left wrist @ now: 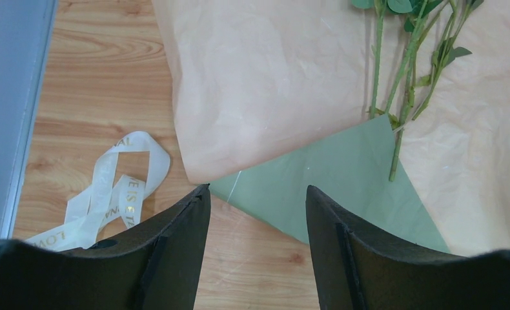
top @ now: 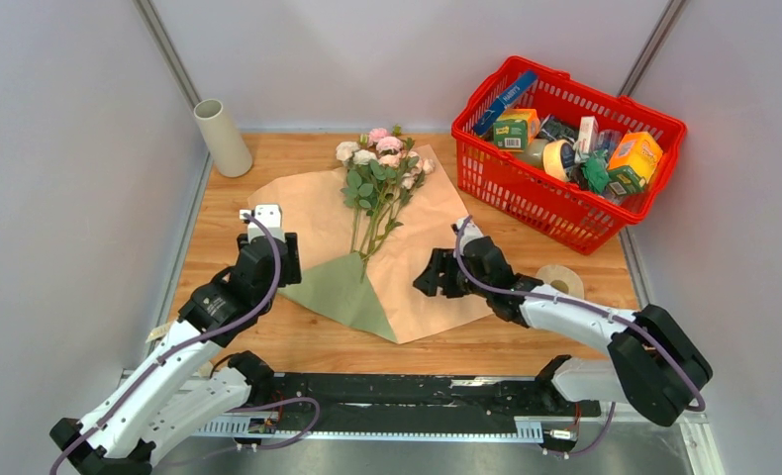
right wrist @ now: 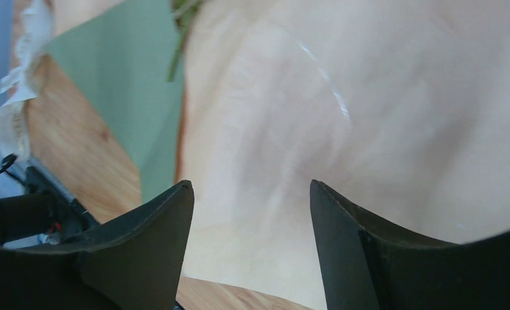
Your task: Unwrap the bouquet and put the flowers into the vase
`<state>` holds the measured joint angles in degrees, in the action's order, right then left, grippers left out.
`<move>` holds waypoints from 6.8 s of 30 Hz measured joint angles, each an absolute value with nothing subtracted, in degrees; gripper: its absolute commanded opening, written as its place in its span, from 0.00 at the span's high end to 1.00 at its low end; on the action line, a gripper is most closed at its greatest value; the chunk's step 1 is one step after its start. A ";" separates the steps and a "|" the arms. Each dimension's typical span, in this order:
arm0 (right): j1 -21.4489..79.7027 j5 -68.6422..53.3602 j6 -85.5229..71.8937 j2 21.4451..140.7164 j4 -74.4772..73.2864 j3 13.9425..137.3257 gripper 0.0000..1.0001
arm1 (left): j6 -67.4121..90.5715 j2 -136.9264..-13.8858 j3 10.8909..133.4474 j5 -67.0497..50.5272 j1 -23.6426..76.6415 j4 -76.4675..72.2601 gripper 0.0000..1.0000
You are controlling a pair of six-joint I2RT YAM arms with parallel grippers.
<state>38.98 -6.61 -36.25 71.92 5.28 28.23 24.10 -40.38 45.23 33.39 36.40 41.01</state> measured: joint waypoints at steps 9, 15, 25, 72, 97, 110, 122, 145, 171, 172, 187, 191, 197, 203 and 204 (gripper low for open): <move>46.65 -11.77 -31.94 83.26 10.59 41.56 0.19 | 24.25 -39.90 45.21 35.48 36.40 41.56 0.36; 51.86 -13.63 -31.16 92.97 10.63 45.15 0.18 | 24.29 -39.42 45.12 36.12 36.40 41.85 0.36; 55.86 -13.65 -29.82 99.46 10.20 47.99 0.17 | 24.29 -39.55 45.10 36.10 36.40 42.00 0.36; 55.70 1.02 -37.01 100.42 13.02 51.88 0.43 | 23.73 -73.95 51.24 8.93 24.38 32.53 0.36; 53.17 -3.99 -34.76 85.45 18.44 38.72 0.34 | 1.08 -98.06 62.63 -11.09 24.27 32.67 0.59; 53.17 -3.99 -34.61 84.29 19.75 38.26 0.34 | 1.48 -94.52 62.61 -12.99 24.25 36.32 1.00; 53.17 -4.91 -35.88 88.38 22.20 38.24 0.34 | 4.86 -87.13 56.82 -11.46 24.23 36.18 0.99; 53.06 -15.99 -35.20 96.01 27.94 38.41 0.30 | 11.09 -69.73 49.30 -13.15 24.23 35.92 0.93; 51.44 -16.53 -33.32 108.33 22.63 58.43 0.56 | 19.46 -51.40 43.77 -10.79 24.23 36.40 0.63; 51.59 -17.23 -33.01 108.68 22.22 58.48 0.56 | 19.79 -50.87 44.27 -9.52 24.25 37.45 0.58; 67.72 -17.30 -32.47 103.85 20.40 53.04 0.56 | 28.27 -51.72 57.10 7.18 24.23 42.72 0.44; 68.79 -13.56 -32.49 104.95 20.14 50.72 0.57 | 31.88 -53.17 53.69 9.47 24.23 42.76 0.44; 70.81 -3.75 -33.71 105.62 18.90 49.30 0.58 | 38.30 -54.39 47.86 12.10 24.23 42.78 0.44; 73.45 5.32 -35.73 103.11 19.05 46.44 0.58 | 43.62 -55.31 43.48 11.09 24.23 39.66 0.46; 73.63 6.52 -35.90 102.21 18.63 45.65 0.58 | 44.34 -55.31 42.33 10.66 24.23 38.72 0.46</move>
